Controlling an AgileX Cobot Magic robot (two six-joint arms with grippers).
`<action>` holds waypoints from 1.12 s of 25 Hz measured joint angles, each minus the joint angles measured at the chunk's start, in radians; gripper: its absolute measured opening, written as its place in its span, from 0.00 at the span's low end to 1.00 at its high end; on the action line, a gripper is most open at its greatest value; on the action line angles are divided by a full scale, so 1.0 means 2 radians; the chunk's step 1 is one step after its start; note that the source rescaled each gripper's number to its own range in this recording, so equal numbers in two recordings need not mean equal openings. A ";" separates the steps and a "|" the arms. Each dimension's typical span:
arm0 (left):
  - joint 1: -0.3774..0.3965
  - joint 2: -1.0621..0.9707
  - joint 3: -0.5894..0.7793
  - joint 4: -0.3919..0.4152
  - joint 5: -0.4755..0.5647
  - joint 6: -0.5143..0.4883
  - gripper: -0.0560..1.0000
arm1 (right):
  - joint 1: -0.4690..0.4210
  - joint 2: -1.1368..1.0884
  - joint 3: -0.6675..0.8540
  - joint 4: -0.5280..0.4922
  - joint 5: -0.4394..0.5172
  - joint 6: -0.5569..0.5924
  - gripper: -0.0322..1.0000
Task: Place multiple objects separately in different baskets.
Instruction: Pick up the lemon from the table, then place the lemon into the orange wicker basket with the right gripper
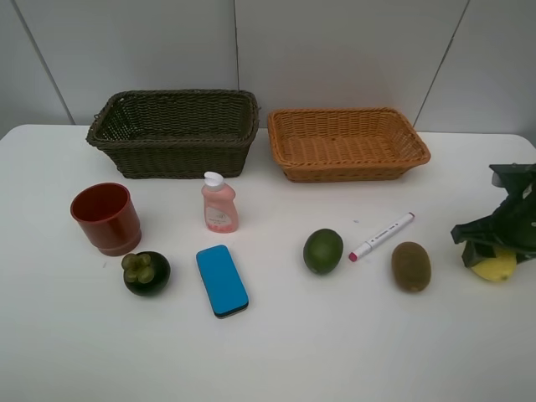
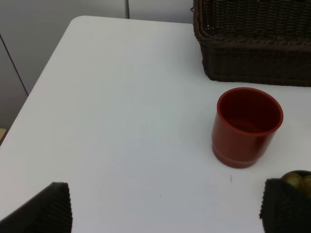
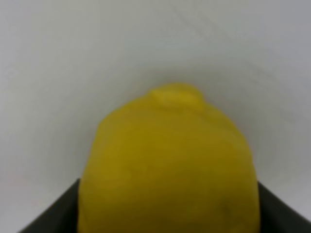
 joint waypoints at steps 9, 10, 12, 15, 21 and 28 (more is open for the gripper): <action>0.000 0.000 0.000 0.000 0.000 0.000 1.00 | 0.000 0.000 0.000 0.001 0.003 0.000 0.57; 0.000 0.000 0.000 0.000 0.000 0.000 1.00 | 0.000 0.000 0.000 0.001 0.003 0.000 0.57; 0.000 0.000 0.000 0.000 0.000 0.000 1.00 | 0.000 0.000 0.000 0.001 0.003 0.000 0.57; 0.000 0.000 0.000 0.000 0.000 0.000 1.00 | 0.000 0.000 0.000 0.001 0.003 0.000 0.57; 0.000 0.000 0.000 0.000 0.000 0.000 1.00 | 0.000 -0.008 -0.024 0.008 0.054 0.000 0.57; 0.000 0.000 0.000 0.000 0.000 0.000 1.00 | 0.029 -0.056 -0.142 0.013 0.176 0.000 0.57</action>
